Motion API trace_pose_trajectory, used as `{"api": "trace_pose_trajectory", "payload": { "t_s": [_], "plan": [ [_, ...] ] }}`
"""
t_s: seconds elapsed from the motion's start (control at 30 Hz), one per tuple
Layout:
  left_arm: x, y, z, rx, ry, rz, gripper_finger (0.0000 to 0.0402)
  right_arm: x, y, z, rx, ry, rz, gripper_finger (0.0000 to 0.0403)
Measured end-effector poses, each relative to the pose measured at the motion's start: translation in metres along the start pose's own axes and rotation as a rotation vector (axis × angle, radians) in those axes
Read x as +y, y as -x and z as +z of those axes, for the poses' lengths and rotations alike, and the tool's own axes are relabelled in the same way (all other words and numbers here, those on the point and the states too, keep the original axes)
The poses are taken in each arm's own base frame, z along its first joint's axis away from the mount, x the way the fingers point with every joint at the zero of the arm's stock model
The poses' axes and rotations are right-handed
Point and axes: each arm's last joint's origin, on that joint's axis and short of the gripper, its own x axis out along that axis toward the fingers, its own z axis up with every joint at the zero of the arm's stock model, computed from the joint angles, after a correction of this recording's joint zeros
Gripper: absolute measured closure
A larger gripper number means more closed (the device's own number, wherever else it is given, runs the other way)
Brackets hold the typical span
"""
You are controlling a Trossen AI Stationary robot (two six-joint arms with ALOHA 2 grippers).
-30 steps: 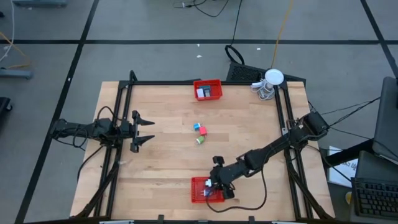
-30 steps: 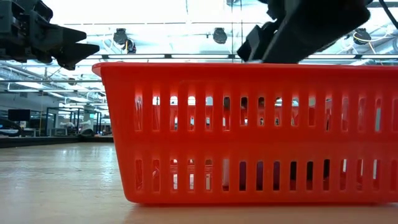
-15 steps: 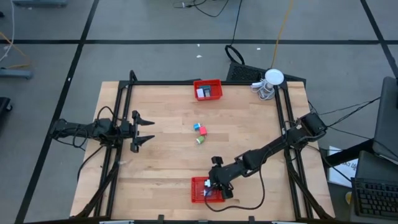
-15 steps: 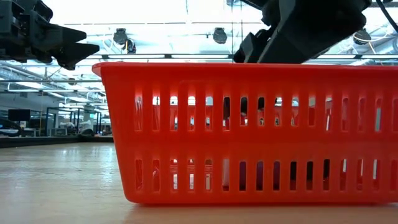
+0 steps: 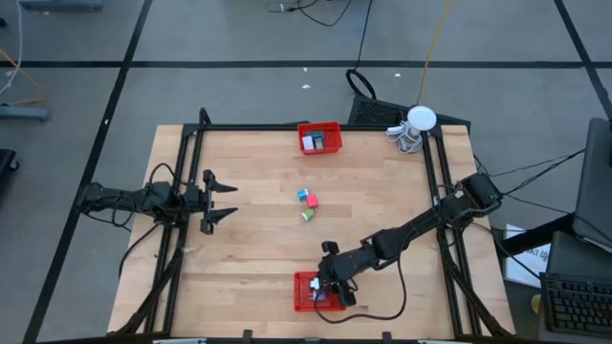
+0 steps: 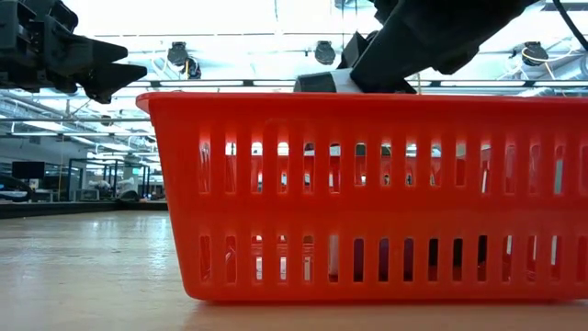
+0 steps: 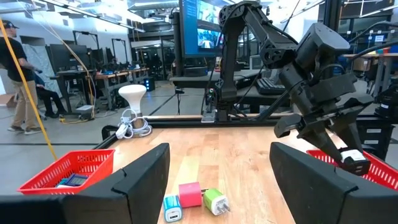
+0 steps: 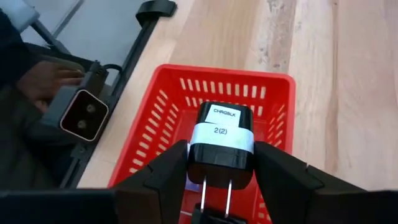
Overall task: Pick & Place Office items
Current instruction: Put the black white charger adapter into the bottom orange bin, then put the blue charger adapter into the bottom orange bin
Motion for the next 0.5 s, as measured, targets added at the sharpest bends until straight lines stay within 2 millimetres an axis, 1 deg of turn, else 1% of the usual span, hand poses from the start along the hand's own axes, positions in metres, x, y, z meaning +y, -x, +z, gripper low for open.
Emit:
{"api": "trace_pose_trajectory", "payload": {
  "t_s": [0.13, 0.4, 0.5],
  "plan": [
    [0.0, 0.0, 0.0, 0.0, 0.0, 0.0, 0.0128, -0.0012, -0.0002, -0.0005, -0.006, -0.002, 0.002, 0.0229],
    [0.0, 0.0, 0.0, 0.0, 0.0, 0.0, 0.0128, -0.0062, -0.0012, -0.0085, 0.009, -0.006, -0.01, 0.0225],
    [0.0, 0.0, 0.0, 0.0, 0.0, 0.0, 0.0128, -0.0082, -0.0011, -0.0079, 0.005, -0.016, -0.018, 0.0224]
  ]
}}
